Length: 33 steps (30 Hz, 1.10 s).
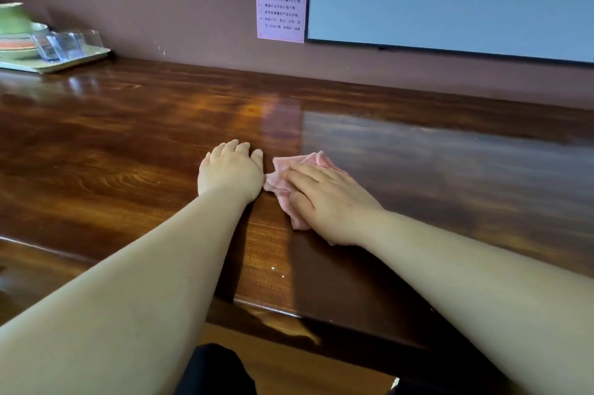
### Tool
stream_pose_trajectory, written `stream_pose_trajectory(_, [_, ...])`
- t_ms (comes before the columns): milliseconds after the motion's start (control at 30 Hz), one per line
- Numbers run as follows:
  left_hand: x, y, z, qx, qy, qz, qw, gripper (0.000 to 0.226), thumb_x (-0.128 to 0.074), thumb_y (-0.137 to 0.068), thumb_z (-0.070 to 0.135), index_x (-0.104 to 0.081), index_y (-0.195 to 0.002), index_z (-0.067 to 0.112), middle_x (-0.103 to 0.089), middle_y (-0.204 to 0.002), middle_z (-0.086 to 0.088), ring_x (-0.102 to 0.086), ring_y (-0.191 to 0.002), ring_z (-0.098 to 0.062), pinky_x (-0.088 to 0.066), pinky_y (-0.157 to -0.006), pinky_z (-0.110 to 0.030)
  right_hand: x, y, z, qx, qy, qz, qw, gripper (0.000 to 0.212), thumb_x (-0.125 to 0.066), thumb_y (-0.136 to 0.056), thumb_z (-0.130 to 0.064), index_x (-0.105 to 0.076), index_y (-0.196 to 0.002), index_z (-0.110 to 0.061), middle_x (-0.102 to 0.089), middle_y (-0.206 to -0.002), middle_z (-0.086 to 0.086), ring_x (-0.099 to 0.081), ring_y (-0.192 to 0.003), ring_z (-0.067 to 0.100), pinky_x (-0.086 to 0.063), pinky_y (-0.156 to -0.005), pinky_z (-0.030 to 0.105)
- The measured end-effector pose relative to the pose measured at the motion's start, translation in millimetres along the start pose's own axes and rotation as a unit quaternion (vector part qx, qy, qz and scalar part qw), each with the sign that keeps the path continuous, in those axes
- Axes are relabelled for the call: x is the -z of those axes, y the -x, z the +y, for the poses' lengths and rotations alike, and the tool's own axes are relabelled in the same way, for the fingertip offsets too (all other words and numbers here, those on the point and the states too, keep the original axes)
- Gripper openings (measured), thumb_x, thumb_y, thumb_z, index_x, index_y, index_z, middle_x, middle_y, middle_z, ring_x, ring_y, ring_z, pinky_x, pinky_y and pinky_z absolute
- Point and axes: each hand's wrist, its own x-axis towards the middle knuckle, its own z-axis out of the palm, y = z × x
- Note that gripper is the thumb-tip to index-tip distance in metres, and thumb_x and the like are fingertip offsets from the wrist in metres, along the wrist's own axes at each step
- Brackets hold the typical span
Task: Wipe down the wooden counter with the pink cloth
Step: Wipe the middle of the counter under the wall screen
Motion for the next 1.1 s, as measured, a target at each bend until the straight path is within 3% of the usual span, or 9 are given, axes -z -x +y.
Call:
stream_pose_trajectory(133, [2,0,2,-0.006,-0.003,-0.005,1.000,0.056,-0.022,-0.100,0.048,-0.037,-0.148,0.022,-0.028,-0.157,-0.001,-0.020,-0.146,-0.020,-0.015,-0.118,-0.039,9,-22,3,-0.043,0.014,-0.009,0.999,0.050,-0.019,-0.107,-0.041,-0.039,-0.152,-0.030,-0.031,-0.162,-0.006,-0.013,-0.153,0.019,-0.008,-0.125,0.041])
stream_pose_trajectory(333, [-1,-1,-2,-0.010,-0.016,-0.001,1.000,0.057,-0.023,-0.100,0.050,-0.037,-0.148,0.021,-0.029,-0.157,-0.001,-0.021,-0.145,-0.022,-0.017,-0.117,-0.041,0,27,21,0.004,0.029,0.003,1.000,0.062,-0.014,-0.100,-0.039,-0.028,-0.159,-0.027,-0.023,-0.166,-0.005,-0.008,-0.154,0.009,0.006,-0.125,0.033])
stream_pose_trajectory(567, [2,2,0,-0.012,-0.017,0.000,1.000,0.056,-0.026,-0.100,0.048,-0.036,-0.148,0.021,-0.028,-0.157,-0.001,-0.020,-0.146,-0.022,-0.016,-0.118,-0.040,11,8,22,-0.056,0.027,0.025,0.998,0.049,-0.021,-0.105,-0.028,-0.039,-0.151,-0.027,-0.032,-0.161,-0.004,-0.019,-0.150,0.013,-0.002,-0.125,0.036])
stream_pose_trajectory(733, [-2,-2,-2,-0.011,-0.024,-0.005,1.000,0.058,-0.025,-0.099,0.050,-0.035,-0.148,0.021,-0.028,-0.157,0.000,-0.020,-0.146,-0.022,-0.016,-0.117,-0.041,2,45,30,-0.023,0.020,0.011,0.999,0.059,-0.017,-0.102,-0.037,-0.024,-0.160,-0.025,-0.018,-0.167,-0.003,-0.005,-0.154,0.010,0.012,-0.121,0.026])
stream_pose_trajectory(933, [2,0,-2,-0.012,-0.019,-0.004,1.000,0.058,-0.026,-0.099,0.050,-0.036,-0.148,0.022,-0.028,-0.157,0.000,-0.020,-0.145,-0.022,-0.017,-0.117,-0.041,15,11,49,-0.065,0.021,0.007,0.998,0.053,-0.017,-0.105,-0.028,-0.031,-0.156,-0.030,-0.025,-0.165,-0.006,-0.008,-0.154,0.013,0.001,-0.126,0.038])
stream_pose_trajectory(1100, [0,-1,-3,-0.012,-0.022,-0.006,1.000,0.058,-0.027,-0.099,0.051,-0.036,-0.148,0.022,-0.029,-0.157,0.000,-0.020,-0.145,-0.022,-0.017,-0.117,-0.041,8,45,61,-0.034,0.020,0.007,0.999,0.064,-0.009,-0.099,-0.038,-0.023,-0.160,-0.026,-0.017,-0.167,-0.007,0.000,-0.152,0.004,0.015,-0.119,0.024])
